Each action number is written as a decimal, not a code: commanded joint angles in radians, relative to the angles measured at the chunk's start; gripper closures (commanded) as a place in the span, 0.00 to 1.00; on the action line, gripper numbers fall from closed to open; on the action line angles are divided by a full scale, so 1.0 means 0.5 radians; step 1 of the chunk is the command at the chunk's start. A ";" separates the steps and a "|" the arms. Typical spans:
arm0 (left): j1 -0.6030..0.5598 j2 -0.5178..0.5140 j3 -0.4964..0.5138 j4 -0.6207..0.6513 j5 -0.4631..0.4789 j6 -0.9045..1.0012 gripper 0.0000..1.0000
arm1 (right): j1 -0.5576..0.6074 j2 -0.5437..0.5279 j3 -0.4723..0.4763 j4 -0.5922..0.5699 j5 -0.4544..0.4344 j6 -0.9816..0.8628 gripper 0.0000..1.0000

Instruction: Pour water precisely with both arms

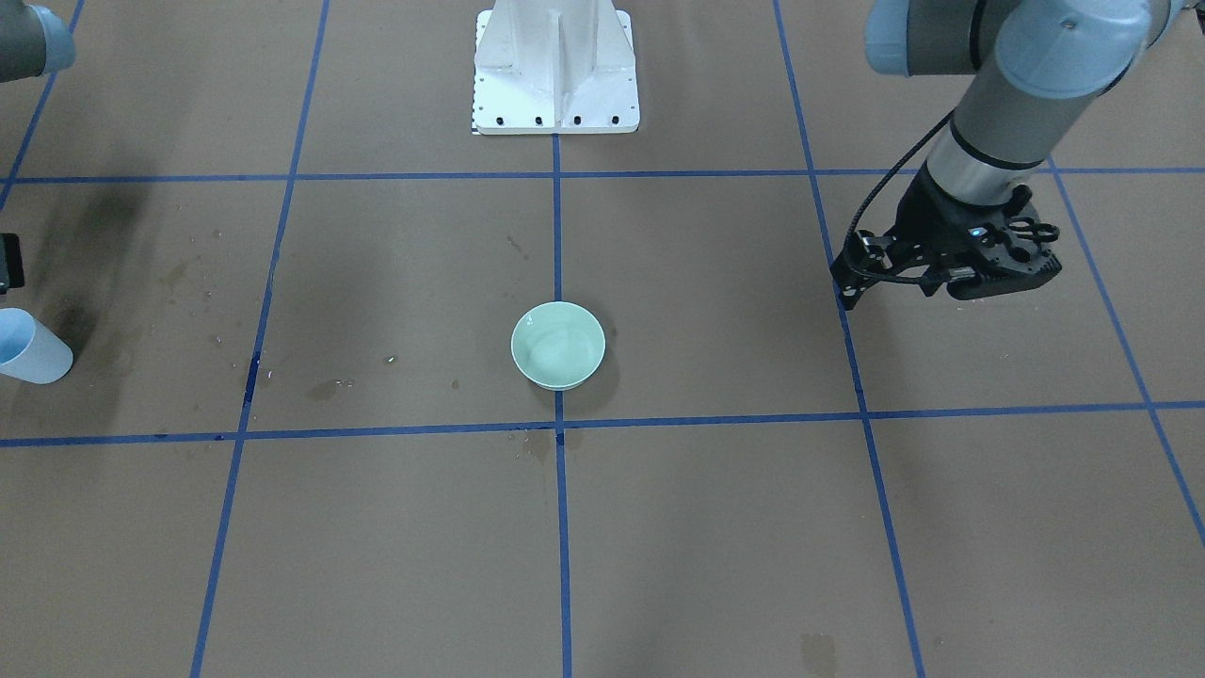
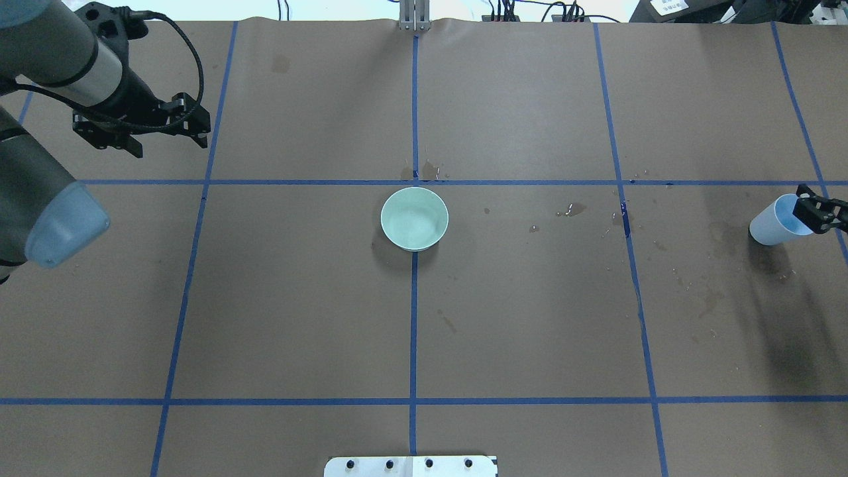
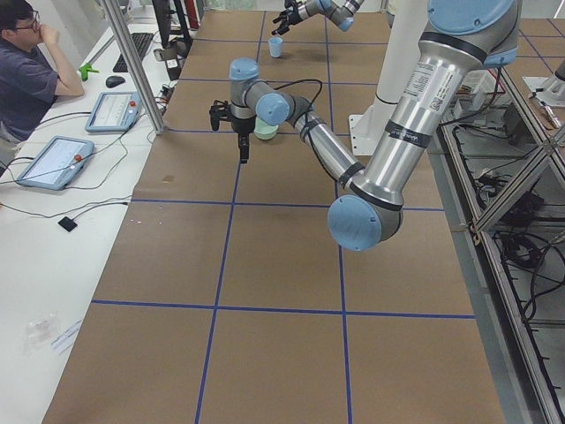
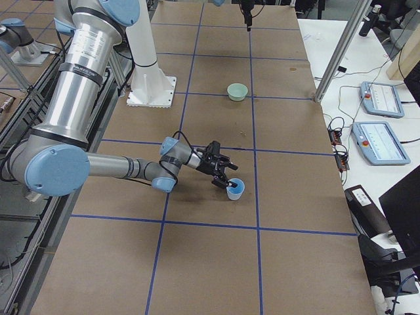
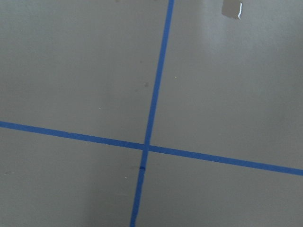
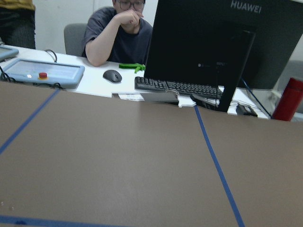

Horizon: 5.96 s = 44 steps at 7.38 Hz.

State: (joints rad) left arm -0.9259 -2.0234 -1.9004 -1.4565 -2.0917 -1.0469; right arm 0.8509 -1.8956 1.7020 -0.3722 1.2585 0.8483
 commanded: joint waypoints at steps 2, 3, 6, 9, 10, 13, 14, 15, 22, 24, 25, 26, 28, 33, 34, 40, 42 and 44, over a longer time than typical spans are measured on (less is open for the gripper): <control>0.366 -0.089 0.073 -0.291 0.271 -0.384 0.00 | 0.767 0.345 -0.005 -0.631 1.107 -0.521 0.01; 0.452 -0.089 0.195 -0.618 0.308 -0.592 0.00 | 0.932 0.428 -0.017 -0.828 1.380 -0.634 0.01; 0.545 -0.339 0.510 -0.815 0.309 -0.759 0.00 | 1.194 0.618 -0.051 -1.563 1.885 -1.179 0.01; 0.670 -0.641 0.907 -0.821 0.312 -0.753 0.00 | 1.197 0.769 -0.054 -2.077 2.051 -1.459 0.01; 0.698 -0.653 0.953 -0.824 0.312 -0.753 0.00 | 1.197 0.778 -0.063 -2.112 2.057 -1.527 0.01; 0.738 -0.656 1.012 -0.833 0.309 -0.747 0.24 | 1.197 0.791 -0.091 -2.118 2.186 -1.531 0.01; 0.738 -0.678 1.042 -0.833 0.309 -0.747 0.40 | 1.197 0.788 -0.100 -2.118 2.204 -1.531 0.01; 0.741 -0.690 1.058 -0.830 0.309 -0.747 0.60 | 1.207 0.785 -0.106 -2.118 2.241 -1.531 0.01; 0.555 -0.696 0.860 -0.623 0.043 -0.747 1.00 | 1.262 0.766 -0.137 -2.118 2.287 -1.534 0.01; 0.377 -0.602 0.657 -0.453 -0.129 -0.616 1.00 | 1.274 0.739 -0.131 -2.118 2.290 -1.555 0.01; 0.315 -0.464 0.529 -0.410 -0.142 -0.539 1.00 | 1.283 0.717 -0.127 -2.118 2.291 -1.571 0.01; 0.251 -0.281 0.418 -0.401 -0.148 -0.417 1.00 | 1.289 0.684 -0.127 -2.118 2.287 -1.589 0.01; 0.092 0.118 0.249 -0.413 -0.218 -0.025 1.00 | 1.286 0.628 -0.134 -2.118 2.275 -1.672 0.01; -0.201 1.045 0.193 -0.954 -0.354 0.603 1.00 | 1.289 0.637 -0.127 -2.109 2.254 -1.681 0.01; -0.201 1.171 0.202 -1.095 -0.400 0.600 1.00 | 1.289 0.637 -0.124 -2.109 2.254 -1.681 0.01; -0.219 1.491 0.527 -1.781 -0.464 0.597 1.00 | 1.289 0.628 -0.124 -2.109 2.251 -1.681 0.01; -0.219 1.519 0.536 -1.802 -0.464 0.603 0.78 | 1.289 0.634 -0.127 -2.112 2.251 -1.681 0.01; -0.219 1.546 0.549 -1.836 -0.464 0.609 0.51 | 1.289 0.634 -0.127 -2.112 2.251 -1.681 0.01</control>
State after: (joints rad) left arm -1.0354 -1.2563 -1.6293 -2.3675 -2.3240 -0.7452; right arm 1.4956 -1.5790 1.6386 -1.4281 2.3838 0.0077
